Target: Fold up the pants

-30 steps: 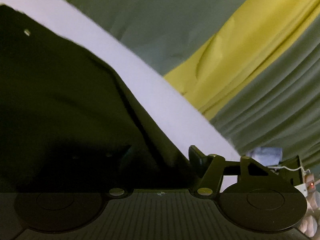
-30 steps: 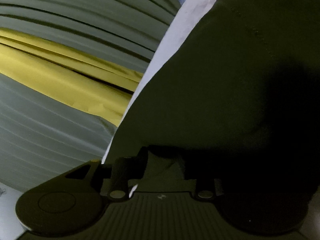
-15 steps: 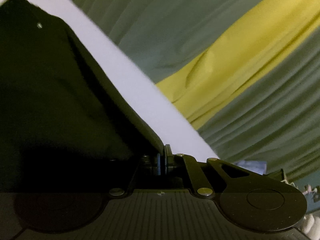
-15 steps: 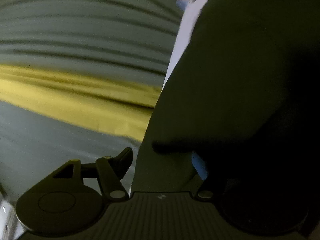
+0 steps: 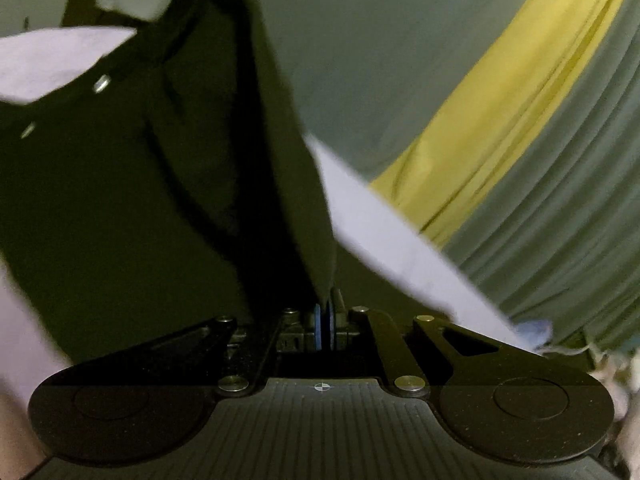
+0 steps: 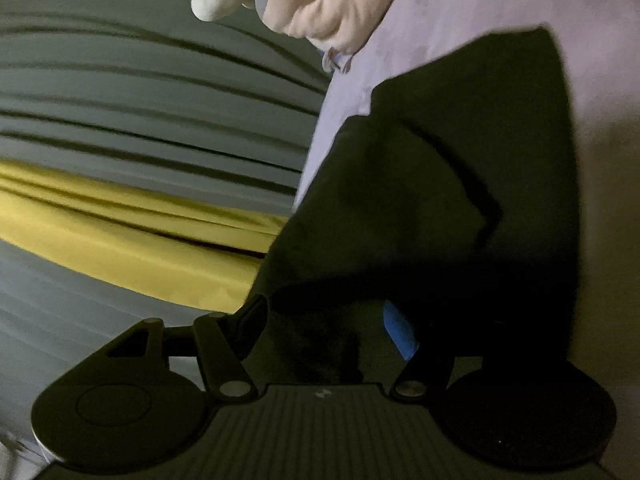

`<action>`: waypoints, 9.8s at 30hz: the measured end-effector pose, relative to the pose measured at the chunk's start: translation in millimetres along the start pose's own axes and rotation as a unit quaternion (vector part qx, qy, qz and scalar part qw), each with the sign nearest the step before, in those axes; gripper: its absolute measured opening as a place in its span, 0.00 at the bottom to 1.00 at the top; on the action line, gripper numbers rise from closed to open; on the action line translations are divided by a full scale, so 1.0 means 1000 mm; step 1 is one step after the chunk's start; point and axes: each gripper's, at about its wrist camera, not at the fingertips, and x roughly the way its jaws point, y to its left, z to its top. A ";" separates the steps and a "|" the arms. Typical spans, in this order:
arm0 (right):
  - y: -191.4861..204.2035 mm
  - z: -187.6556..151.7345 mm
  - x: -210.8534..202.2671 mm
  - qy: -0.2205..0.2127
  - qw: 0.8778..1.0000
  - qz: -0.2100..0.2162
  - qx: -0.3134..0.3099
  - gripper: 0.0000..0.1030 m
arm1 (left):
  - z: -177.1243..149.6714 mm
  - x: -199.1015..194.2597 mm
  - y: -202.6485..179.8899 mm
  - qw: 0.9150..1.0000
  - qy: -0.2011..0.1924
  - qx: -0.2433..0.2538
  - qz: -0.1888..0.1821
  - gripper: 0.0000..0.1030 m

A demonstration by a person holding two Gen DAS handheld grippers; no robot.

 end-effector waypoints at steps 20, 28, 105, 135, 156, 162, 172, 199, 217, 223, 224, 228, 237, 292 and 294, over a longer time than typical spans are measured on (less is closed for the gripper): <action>0.006 -0.010 0.000 0.027 0.998 -0.053 0.022 0.75 | 0.126 0.056 0.000 0.998 -0.033 0.017 0.054 0.94; 0.014 -0.014 0.002 0.041 0.997 -0.062 -0.017 0.79 | 0.143 0.178 -0.017 0.989 0.108 0.002 0.099 0.50; 0.050 0.049 -0.024 0.008 0.988 -0.041 -0.146 0.04 | 0.027 -0.075 0.126 0.963 -0.060 -0.249 0.081 0.84; 0.103 -0.047 -0.039 -0.012 0.932 -0.072 -0.356 0.82 | 0.070 -0.070 0.182 0.959 -0.104 -0.259 0.044 0.58; 0.114 -0.141 0.028 0.171 0.909 -0.021 -0.379 0.82 | 0.057 -0.102 0.188 0.965 -0.150 -0.215 0.027 0.09; 0.145 -0.179 0.054 0.220 0.902 0.015 -0.372 0.82 | 0.038 -0.091 0.207 0.960 -0.106 -0.239 0.098 0.29; 0.221 -0.280 0.144 0.388 0.866 0.115 -0.294 0.83 | 0.036 -0.125 0.149 0.943 -0.223 -0.191 0.156 0.77; 0.251 -0.408 0.264 0.647 0.732 0.066 -0.202 0.96 | 0.040 -0.046 0.166 0.955 -0.119 -0.193 0.191 0.92; 0.252 -0.343 0.196 0.562 0.765 0.105 -0.298 0.71 | 0.038 -0.046 0.174 0.952 -0.127 -0.211 0.183 0.91; 0.218 -0.317 0.208 0.492 0.817 0.030 -0.300 0.13 | 0.034 -0.052 0.180 0.948 -0.139 -0.231 0.169 0.89; 0.223 -0.313 0.198 0.450 0.823 0.018 -0.345 0.04 | 0.034 -0.052 0.180 0.948 -0.140 -0.232 0.169 0.89; 0.235 -0.295 0.157 0.321 0.823 -0.011 -0.468 0.12 | 0.034 -0.053 0.181 0.947 -0.145 -0.239 0.160 0.90; 0.157 -0.226 0.063 0.330 0.859 0.054 -0.388 0.62 | 0.037 -0.053 0.201 0.938 -0.171 -0.289 0.089 0.89; 0.080 -0.118 0.029 0.246 0.942 -0.018 -0.229 0.84 | 0.047 -0.050 0.207 0.945 -0.168 -0.268 0.085 0.43; 0.081 -0.119 0.030 0.246 0.942 -0.018 -0.230 0.84 | 0.044 -0.050 0.215 0.941 -0.166 -0.288 0.068 0.22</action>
